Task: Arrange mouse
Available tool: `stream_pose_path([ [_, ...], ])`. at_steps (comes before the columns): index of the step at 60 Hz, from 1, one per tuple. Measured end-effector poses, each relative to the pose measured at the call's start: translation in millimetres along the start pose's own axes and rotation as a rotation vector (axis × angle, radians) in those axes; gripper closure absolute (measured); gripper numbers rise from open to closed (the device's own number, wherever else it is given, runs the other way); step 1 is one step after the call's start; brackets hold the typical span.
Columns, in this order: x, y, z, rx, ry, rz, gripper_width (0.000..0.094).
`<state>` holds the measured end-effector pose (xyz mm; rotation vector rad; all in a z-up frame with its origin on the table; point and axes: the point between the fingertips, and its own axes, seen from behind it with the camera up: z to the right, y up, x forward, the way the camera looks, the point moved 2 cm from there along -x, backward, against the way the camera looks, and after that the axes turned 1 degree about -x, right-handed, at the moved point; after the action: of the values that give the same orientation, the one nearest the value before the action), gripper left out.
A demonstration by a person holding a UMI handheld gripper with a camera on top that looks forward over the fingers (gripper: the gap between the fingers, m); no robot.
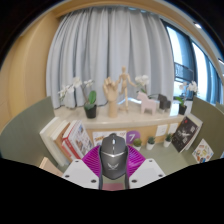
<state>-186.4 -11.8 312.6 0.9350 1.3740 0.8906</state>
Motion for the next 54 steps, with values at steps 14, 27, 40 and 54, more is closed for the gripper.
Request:
stream_pose_path([
  [14, 45.9, -217.2, -77.5, -0.079, 0.07, -0.335, 0.0641],
  [27, 48.9, -309.1, -87.2, -0.092, 0.044, -0.444, 0.0638],
  [40, 47.7, -319.1, -87.4, -0.058, 0.05, -0.441, 0.0506],
  [54, 38.5, -266.9, -83.9, -0.028, 0.044, -0.399, 0.0063],
])
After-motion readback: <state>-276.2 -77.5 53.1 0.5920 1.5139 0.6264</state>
